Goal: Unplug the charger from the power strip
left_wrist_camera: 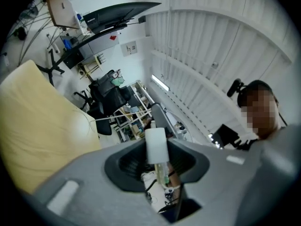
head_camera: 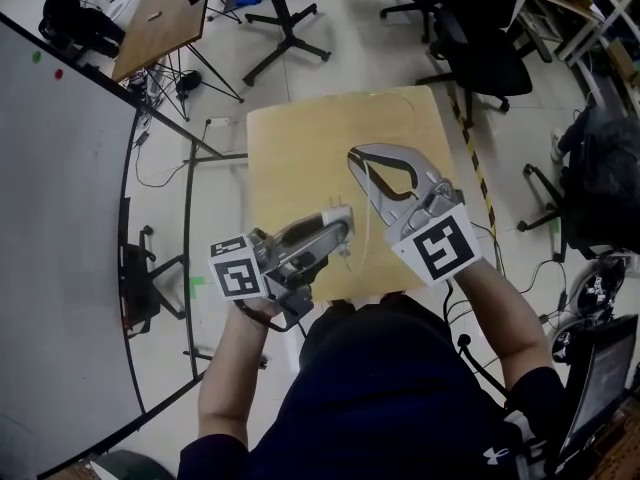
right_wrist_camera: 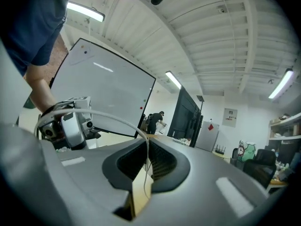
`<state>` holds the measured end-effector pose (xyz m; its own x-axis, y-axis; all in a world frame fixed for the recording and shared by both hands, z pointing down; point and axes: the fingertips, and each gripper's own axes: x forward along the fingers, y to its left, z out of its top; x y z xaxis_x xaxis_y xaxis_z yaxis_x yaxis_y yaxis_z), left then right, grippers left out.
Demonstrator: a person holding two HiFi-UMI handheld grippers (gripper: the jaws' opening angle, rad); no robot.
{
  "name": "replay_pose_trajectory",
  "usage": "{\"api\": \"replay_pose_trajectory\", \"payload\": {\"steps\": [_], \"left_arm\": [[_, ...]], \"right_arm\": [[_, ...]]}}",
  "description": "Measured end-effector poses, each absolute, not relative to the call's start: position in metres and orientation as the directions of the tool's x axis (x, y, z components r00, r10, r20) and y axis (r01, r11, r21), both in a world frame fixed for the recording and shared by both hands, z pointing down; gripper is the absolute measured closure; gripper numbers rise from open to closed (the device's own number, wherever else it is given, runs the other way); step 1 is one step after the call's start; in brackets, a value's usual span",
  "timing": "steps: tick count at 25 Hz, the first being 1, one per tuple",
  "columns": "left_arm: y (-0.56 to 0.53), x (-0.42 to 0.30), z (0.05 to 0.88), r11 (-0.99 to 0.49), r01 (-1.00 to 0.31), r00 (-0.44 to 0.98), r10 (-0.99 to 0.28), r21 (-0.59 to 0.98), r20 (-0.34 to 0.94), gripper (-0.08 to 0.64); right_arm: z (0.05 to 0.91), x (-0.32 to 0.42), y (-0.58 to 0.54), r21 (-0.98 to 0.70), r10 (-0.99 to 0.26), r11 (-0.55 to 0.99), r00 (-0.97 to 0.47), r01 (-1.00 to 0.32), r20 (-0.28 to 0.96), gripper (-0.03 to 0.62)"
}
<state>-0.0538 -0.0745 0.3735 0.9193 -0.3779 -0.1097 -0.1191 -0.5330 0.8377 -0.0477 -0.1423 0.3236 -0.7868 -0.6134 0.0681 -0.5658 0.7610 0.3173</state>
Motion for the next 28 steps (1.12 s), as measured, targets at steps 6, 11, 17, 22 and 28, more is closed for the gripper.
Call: {"api": "replay_pose_trajectory", "payload": {"steps": [6, 11, 17, 22, 28], "left_arm": [[-0.079, -0.066, 0.392, -0.518, -0.235, 0.892, -0.452, 0.823, -0.030, 0.413], [-0.089, -0.087, 0.408, -0.457, -0.340, 0.818, -0.575, 0.822, 0.019, 0.425], [-0.092, -0.110, 0.448, -0.348, -0.424, 0.722, -0.687, 0.836, 0.081, 0.426], [-0.103, -0.121, 0.397, -0.470, -0.370, 0.713, -0.697, 0.801, -0.080, 0.426], [-0.102, -0.098, 0.337, -0.645, -0.311, 0.784, -0.589, 0.699, -0.195, 0.426]], "right_arm": [[0.322, -0.001, -0.154, -0.117, -0.649, 0.756, -0.761, -0.644, -0.001, 0.575], [0.428, 0.021, -0.150, -0.216, -0.654, 0.696, -0.729, -0.684, 0.202, 0.577], [0.579, 0.018, -0.077, -0.281, -0.301, 0.832, -0.815, -0.478, 0.495, 0.573], [0.547, 0.041, -0.048, -0.568, -0.133, 0.776, -0.951, -0.276, 0.281, 0.231], [0.379, 0.054, -0.101, -0.634, -0.351, 0.756, -0.918, -0.163, -0.182, 0.311]]}}
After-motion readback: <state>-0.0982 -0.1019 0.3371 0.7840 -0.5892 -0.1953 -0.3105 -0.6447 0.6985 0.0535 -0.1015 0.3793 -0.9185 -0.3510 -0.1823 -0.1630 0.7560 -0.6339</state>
